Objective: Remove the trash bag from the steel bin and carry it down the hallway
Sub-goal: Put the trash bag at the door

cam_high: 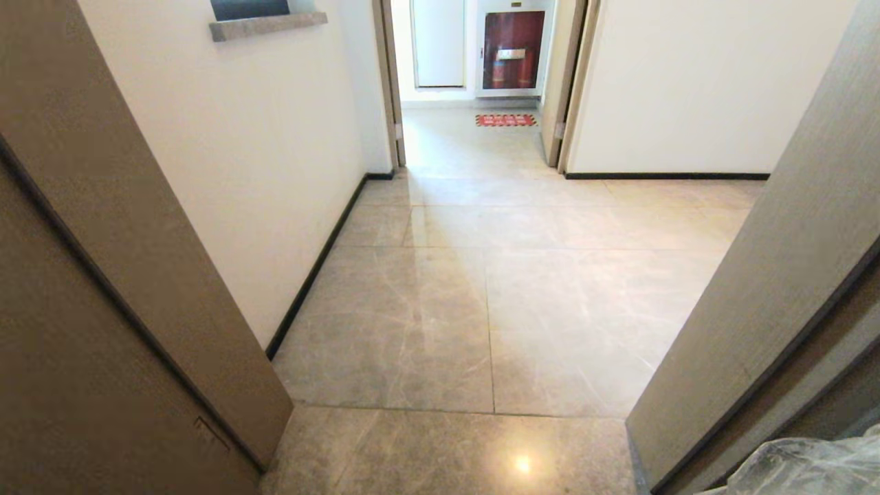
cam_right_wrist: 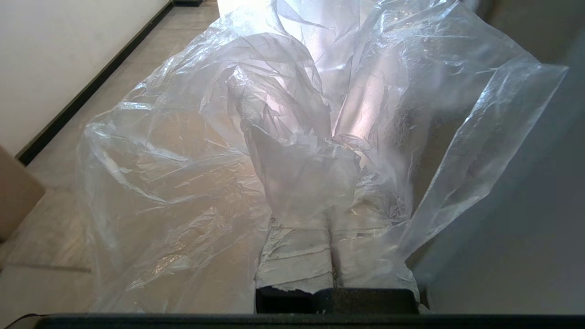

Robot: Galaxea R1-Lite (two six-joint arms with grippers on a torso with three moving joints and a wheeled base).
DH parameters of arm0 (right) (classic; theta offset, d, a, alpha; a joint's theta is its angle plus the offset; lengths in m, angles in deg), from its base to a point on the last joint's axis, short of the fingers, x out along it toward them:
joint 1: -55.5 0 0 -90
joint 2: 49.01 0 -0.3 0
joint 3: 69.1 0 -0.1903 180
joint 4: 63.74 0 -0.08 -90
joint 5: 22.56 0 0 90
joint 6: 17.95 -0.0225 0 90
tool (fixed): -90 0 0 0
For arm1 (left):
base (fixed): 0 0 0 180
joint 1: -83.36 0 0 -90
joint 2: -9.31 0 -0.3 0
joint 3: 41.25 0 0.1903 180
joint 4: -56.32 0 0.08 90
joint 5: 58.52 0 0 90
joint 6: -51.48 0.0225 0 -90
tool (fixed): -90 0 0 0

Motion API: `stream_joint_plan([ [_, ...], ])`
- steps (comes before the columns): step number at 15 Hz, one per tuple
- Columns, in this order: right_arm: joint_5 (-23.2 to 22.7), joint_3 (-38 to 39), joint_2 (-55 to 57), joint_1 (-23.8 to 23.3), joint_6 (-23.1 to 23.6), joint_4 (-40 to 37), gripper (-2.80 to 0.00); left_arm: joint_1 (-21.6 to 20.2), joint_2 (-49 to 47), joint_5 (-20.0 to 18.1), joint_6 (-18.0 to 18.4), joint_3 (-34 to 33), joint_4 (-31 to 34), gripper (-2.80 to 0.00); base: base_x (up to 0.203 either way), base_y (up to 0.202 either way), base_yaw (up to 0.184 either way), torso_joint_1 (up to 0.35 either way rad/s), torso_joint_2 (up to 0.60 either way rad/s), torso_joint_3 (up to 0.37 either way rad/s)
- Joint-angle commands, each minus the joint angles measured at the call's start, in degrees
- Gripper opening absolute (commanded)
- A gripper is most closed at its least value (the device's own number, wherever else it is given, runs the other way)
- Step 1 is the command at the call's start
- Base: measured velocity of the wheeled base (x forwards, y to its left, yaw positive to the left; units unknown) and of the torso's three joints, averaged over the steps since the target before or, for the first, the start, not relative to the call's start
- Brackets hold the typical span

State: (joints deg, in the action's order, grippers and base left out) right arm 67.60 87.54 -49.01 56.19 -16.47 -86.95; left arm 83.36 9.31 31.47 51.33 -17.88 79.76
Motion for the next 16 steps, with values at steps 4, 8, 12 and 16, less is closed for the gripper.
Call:
stream_joint_plan([
  [4,0.0,0.1,0.1,0.0,0.0,0.0,-2.8,0.0,0.1,0.0,0.0,-0.1,0.0,-2.8,0.191,0.0,0.002,0.002,0.0,0.002],
  [8,0.0,0.2,0.1,0.0,0.0,0.0,-2.8,0.0,0.1,0.0,-0.1,0.0,0.0,-2.8,0.191,0.0,0.0,0.001,0.0,0.002],
  [12,0.0,0.1,0.1,0.0,0.0,0.0,-2.8,0.0,0.1,0.0,0.0,0.0,0.0,-2.8,0.194,0.0,-0.001,0.001,0.0,0.003],
  [16,0.0,0.1,0.1,0.0,0.0,0.0,-2.8,0.0,0.1,0.0,-0.1,0.0,0.0,-2.8,0.191,0.0,0.002,0.003,0.0,0.001],
])
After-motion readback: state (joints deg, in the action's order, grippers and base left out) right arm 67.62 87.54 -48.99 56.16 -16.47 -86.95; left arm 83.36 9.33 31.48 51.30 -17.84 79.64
